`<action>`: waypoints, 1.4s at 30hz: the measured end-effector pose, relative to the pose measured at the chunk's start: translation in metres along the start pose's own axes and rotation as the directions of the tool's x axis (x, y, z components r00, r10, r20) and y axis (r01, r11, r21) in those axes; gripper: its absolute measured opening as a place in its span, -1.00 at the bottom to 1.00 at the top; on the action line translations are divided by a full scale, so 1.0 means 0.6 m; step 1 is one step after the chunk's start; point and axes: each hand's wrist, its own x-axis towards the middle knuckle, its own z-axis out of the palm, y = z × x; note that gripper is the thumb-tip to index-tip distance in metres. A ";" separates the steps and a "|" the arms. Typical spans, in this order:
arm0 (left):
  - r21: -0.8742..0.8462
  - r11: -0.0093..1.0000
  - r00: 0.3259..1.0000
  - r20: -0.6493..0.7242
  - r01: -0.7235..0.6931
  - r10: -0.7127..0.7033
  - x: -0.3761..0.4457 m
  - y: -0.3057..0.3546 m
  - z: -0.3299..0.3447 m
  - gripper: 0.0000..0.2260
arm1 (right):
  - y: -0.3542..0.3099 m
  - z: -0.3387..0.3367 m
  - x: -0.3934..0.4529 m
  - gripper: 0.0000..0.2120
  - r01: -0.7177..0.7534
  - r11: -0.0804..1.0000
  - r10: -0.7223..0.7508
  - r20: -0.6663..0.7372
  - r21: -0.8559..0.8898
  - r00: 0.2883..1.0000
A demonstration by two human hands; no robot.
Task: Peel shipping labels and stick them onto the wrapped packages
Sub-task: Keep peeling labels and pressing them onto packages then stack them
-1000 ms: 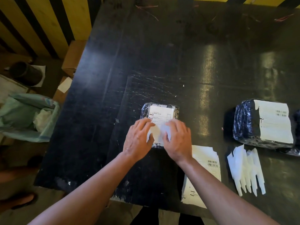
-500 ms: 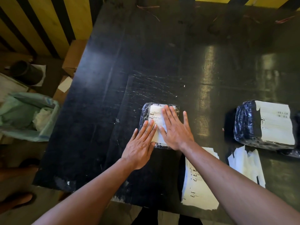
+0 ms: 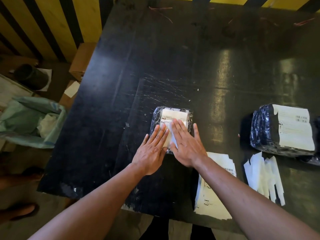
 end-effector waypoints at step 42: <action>0.192 0.976 0.993 -0.041 -0.101 0.111 -0.016 0.012 0.022 -0.33 | -0.041 0.068 -0.114 -0.28 -0.071 0.982 0.090 -0.102 0.176 0.991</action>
